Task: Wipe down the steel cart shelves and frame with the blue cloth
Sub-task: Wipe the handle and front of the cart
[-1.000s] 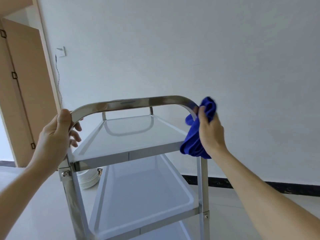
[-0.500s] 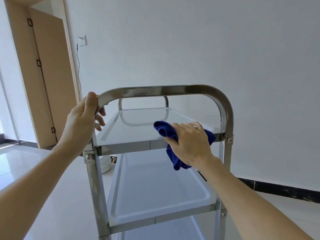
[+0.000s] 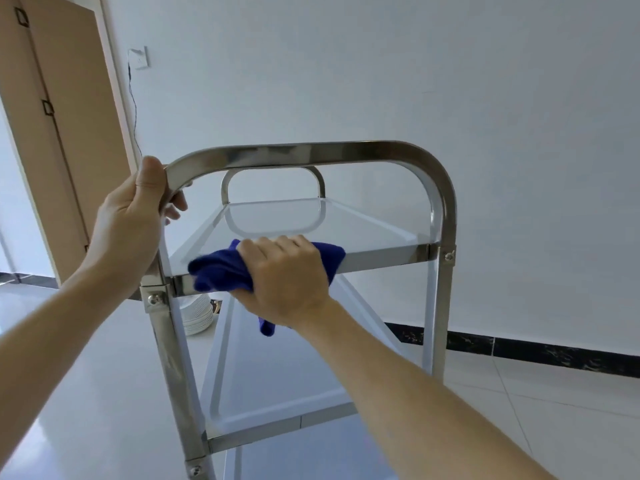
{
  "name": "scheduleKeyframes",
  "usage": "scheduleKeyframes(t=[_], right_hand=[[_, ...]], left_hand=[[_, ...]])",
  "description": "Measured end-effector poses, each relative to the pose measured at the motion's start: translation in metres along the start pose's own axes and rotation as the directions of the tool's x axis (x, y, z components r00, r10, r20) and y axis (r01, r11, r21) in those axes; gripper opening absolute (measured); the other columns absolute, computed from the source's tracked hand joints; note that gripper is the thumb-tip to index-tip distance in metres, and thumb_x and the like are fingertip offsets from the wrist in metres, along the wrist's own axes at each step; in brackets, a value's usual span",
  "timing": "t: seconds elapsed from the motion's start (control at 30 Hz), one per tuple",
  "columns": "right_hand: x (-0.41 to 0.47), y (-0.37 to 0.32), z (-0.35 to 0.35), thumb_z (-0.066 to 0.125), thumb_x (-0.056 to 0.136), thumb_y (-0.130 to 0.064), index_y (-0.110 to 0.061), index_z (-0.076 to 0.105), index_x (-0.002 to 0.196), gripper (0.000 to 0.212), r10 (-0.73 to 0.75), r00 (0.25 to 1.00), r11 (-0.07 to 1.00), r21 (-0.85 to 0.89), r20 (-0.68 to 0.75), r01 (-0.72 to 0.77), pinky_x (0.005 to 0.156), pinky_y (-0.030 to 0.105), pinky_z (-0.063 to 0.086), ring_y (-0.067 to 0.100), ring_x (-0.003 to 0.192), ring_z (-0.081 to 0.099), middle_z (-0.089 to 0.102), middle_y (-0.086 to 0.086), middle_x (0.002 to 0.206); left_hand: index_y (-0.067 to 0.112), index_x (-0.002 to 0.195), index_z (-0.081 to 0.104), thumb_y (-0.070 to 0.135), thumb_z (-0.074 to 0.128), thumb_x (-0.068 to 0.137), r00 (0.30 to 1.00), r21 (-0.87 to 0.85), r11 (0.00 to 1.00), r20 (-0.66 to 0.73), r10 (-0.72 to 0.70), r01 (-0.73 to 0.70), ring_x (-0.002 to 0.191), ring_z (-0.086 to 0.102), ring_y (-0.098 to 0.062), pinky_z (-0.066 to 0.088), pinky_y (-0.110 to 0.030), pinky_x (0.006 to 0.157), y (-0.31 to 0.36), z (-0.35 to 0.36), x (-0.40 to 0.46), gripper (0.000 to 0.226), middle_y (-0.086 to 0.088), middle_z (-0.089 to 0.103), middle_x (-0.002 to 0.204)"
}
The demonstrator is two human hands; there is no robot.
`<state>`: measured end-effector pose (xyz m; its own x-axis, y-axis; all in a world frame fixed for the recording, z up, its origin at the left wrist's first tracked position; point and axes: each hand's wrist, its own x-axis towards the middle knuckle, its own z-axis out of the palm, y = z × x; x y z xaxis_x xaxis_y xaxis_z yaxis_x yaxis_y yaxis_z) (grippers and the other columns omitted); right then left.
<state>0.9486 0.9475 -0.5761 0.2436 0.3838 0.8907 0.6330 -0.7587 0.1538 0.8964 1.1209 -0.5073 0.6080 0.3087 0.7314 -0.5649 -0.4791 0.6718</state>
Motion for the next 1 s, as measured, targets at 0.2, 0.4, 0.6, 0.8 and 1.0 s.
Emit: scheduleKeyframes(t=[0.2,0.4,0.6,0.8,1.0], right_hand=[[-0.042,0.114,-0.040,0.061,0.078,-0.041,-0.018,0.069,0.085,0.025,0.098,0.993,0.987,-0.122,-0.059,-0.104,0.062,0.035,0.048,0.027,0.062,0.064,0.067,-0.002,0.068],[-0.046,0.116,-0.033,0.047,0.091,-0.048,-0.016,0.060,0.076,0.038,0.233,0.954,0.958,-0.121,-0.190,-0.259,0.068,0.035,0.041,0.026,0.058,0.056,0.060,-0.002,0.061],[-0.009,0.002,0.003,0.050,0.088,-0.046,-0.016,0.065,0.084,0.034,0.138,0.987,0.990,-0.025,-0.086,-0.140,0.072,0.038,0.042,0.028,0.067,0.061,0.066,0.000,0.071],[0.010,-0.063,0.022,0.050,0.096,-0.044,-0.010,0.065,0.098,0.038,0.003,0.999,1.000,-0.031,0.043,-0.002,0.077,0.041,0.046,0.028,0.074,0.062,0.069,0.006,0.083],[-0.006,-0.014,0.005,0.051,0.092,-0.033,-0.014,0.066,0.117,0.035,-0.193,0.980,0.978,-0.074,0.045,0.196,0.080,0.043,0.049,0.030,0.086,0.064,0.070,0.004,0.101]], left_hand=[[0.022,0.081,0.061,0.072,0.028,0.094,0.999,0.026,0.999,-0.020,0.047,-0.047,0.064,0.055,0.003,0.044,-0.030,0.066,0.000,0.003,-0.002,0.061,0.016,0.066,0.074],[0.035,0.092,0.066,0.061,0.027,0.101,0.998,0.014,0.999,-0.029,0.051,-0.051,0.071,0.057,0.000,0.045,-0.016,0.073,0.005,0.015,-0.003,0.048,0.010,0.071,0.083],[0.033,0.095,0.065,0.050,0.026,0.105,0.998,-0.029,0.999,0.059,0.036,-0.035,0.080,0.060,-0.007,0.047,-0.026,0.081,0.011,0.008,-0.003,0.044,0.008,0.070,0.085],[0.026,0.094,0.066,0.051,0.028,0.104,0.991,-0.036,0.998,0.123,-0.052,0.057,0.084,0.063,-0.008,0.046,-0.036,0.095,0.009,-0.013,0.003,0.047,0.011,0.073,0.085],[0.028,0.093,0.068,0.057,0.026,0.102,0.985,0.040,0.997,0.157,-0.065,0.060,0.084,0.063,-0.006,0.045,-0.039,0.094,0.014,-0.021,0.002,0.051,0.013,0.073,0.089]])
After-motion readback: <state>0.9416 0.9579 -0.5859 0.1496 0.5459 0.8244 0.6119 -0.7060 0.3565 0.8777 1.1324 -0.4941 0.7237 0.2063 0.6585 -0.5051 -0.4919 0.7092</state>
